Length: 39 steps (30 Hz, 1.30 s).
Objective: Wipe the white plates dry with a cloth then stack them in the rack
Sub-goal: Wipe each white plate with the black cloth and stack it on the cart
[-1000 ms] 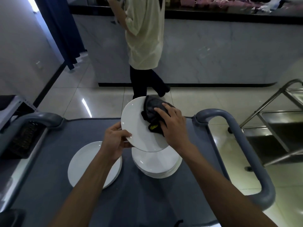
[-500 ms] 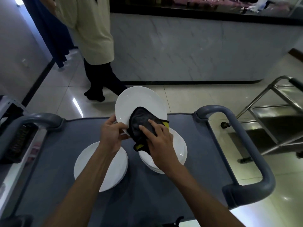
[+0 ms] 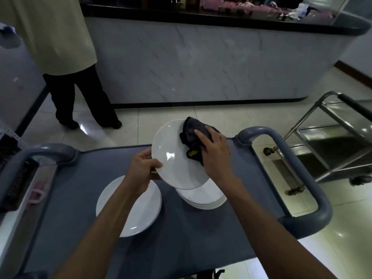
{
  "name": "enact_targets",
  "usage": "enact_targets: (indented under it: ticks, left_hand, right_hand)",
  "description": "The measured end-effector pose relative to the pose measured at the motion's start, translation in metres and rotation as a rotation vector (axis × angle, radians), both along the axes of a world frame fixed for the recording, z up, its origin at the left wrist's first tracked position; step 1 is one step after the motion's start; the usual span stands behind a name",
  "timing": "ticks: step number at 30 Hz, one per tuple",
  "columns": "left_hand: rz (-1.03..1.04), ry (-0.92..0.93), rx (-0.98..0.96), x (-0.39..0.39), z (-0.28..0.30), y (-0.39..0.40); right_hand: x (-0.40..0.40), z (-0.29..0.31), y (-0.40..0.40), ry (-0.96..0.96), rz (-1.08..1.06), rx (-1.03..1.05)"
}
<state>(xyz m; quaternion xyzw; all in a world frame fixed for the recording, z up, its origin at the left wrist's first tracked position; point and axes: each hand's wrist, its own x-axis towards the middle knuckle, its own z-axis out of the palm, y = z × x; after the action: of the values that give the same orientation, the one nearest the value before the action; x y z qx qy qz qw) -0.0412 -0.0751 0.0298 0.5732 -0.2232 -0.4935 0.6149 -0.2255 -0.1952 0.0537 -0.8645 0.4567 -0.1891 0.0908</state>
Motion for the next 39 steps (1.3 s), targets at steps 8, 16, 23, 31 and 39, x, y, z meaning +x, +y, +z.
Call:
enact_targets:
  ticks: [8, 16, 23, 31, 39]
  left_hand:
    - [-0.078, -0.023, -0.037, 0.004, 0.007, 0.007]
    - [-0.105, -0.115, -0.057, 0.027, 0.019, 0.018]
    - [-0.100, -0.146, -0.047, 0.032, 0.018, 0.029]
    - [-0.049, -0.092, -0.043, 0.036, 0.010, 0.037]
    - [-0.062, -0.060, -0.072, 0.043, 0.001, 0.037]
  right_hand:
    - [0.041, 0.013, 0.016, -0.092, 0.149, -0.092]
    - [0.054, -0.004, 0.051, -0.143, 0.280, -0.101]
    - [0.060, 0.006, 0.043, -0.185, 0.176, -0.170]
    - [0.049, 0.001, 0.026, -0.240, 0.068, -0.111]
    - [0.037, 0.002, 0.011, -0.305, 0.158, -0.008]
